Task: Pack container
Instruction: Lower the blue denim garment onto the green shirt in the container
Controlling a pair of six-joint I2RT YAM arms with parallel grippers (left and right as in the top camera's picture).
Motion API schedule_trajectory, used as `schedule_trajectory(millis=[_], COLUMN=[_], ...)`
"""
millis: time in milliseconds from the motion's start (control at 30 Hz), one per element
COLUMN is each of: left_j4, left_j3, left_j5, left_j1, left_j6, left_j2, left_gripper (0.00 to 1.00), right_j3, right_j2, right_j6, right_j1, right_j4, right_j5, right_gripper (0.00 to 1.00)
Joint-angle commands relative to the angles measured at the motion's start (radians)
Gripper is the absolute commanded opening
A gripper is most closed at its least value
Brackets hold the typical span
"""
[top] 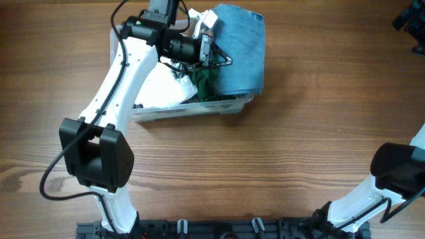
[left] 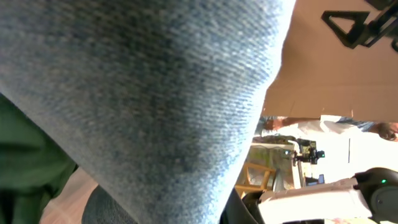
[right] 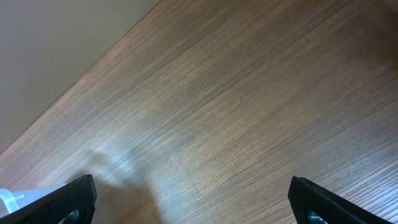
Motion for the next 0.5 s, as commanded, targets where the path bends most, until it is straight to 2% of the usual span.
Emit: schedule_trajectory(millis=[0,167,467], left_j4=[-0.016,0.022,0.174], left_j3=[-0.022,-0.134,-0.315], left_j5=[0.053,0.053,0.053], left_j1=[0.061,0.153,0.198], left_j6=[0.097,0.103,0.103], left_j2=[-0.006,-0.006,-0.006], left_gripper=[0.04,0.04,0.04], right_j3=[0.001,0.001,0.001], right_j2=[0.006,0.006,0.006], right_j6=[0.008,0.007,0.008], right_j1=[0.001,0.001,0.001], right_j4=[0.001,0.002,0.002], right_j5=[0.01,0.01,0.01], right_gripper=[1.0,1.0,1.0])
